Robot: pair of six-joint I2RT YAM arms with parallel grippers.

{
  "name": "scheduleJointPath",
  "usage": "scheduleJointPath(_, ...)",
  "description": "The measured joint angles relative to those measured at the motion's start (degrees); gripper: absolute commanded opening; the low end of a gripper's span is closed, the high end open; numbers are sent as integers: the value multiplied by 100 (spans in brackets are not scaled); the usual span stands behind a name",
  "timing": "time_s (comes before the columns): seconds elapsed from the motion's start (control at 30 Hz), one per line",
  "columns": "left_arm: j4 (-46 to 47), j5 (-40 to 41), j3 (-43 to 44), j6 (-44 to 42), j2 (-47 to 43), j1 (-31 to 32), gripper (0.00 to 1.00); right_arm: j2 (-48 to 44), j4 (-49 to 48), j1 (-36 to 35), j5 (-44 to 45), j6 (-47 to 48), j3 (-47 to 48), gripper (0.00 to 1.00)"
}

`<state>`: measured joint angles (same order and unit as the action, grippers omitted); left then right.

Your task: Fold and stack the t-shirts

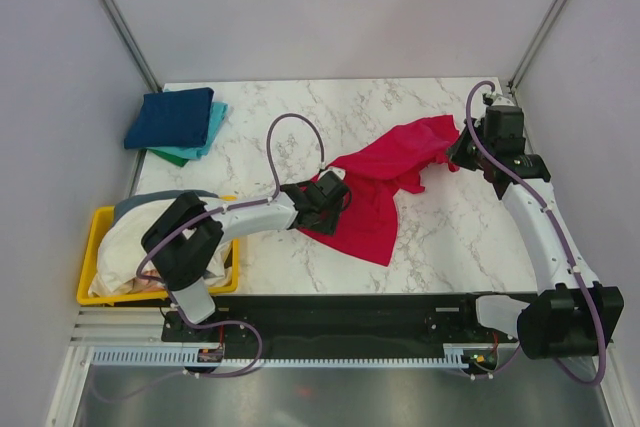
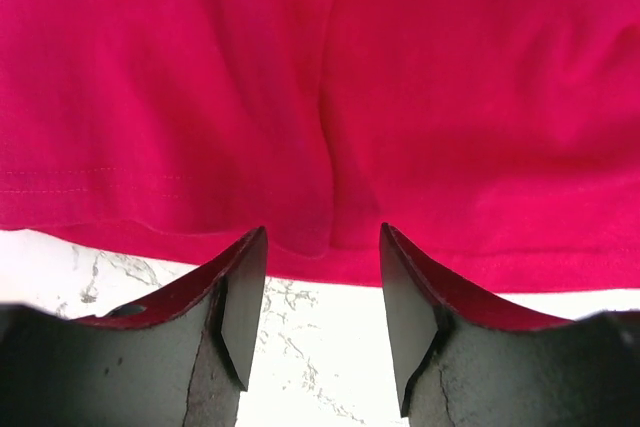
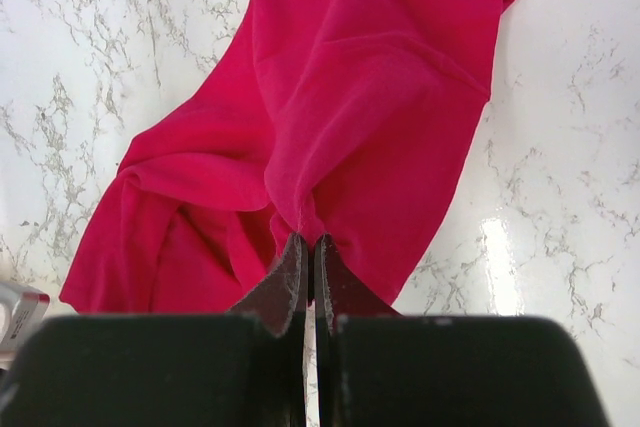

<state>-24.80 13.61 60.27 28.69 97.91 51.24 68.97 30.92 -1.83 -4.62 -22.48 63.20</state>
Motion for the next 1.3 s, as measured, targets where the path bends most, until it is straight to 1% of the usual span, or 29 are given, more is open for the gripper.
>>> scheduleJointPath(0.13,-4,129,50,0,138,0,52,0,-2,-7,-11,0,-2,0)
scheduleJointPath(0.23,-11,216,87,-4,267,0,46,0,0,-11,-11,0,-9,0)
scheduleJointPath(0.3,-22,273,87,-2,299,0,44,0,-2,-11,-13,0,-9,0)
scheduleJointPath(0.33,-28,291,87,-2,302,-2,40,-2,-2,-11,-13,0,-9,0)
scheduleJointPath(0.4,-26,328,87,-2,299,0,35,-2,-2,-11,-13,0,-9,0)
scheduleJointPath(0.43,-31,348,87,-4,299,0,29,-2,-2,-11,-13,0,-13,0)
scheduleJointPath(0.5,-33,422,87,-17,284,0,23,-2,-2,-11,-15,0,-24,0)
scheduleJointPath(0.57,-35,474,87,-31,249,0,6,-2,0,-11,-28,-2,-31,0)
scheduleJointPath(0.6,-39,501,87,-59,219,0,2,-2,-2,-11,-33,-2,-31,0)
scheduleJointPath(0.77,-79,625,87,-131,15,0,2,-2,-2,-22,-55,-2,-31,0)
scheduleJointPath(0.9,-413,726,133,-203,-380,0,2,-33,22,-22,-48,-33,-28,0)
scheduleJointPath(1.03,-855,769,457,-442,-1237,0,2,-251,330,-22,22,-116,223,0)
scheduleJointPath(1.1,-1051,809,807,-625,-1821,0,2,-455,505,-22,103,-136,544,0)
scheduleJointPath(1.23,-1314,903,1744,-1064,-2846,0,2,-1178,741,-22,400,-144,1318,0)
scheduleJointPath(1.3,-1366,898,2063,-1287,-3289,0,2,-1617,780,-22,581,-131,1622,0)
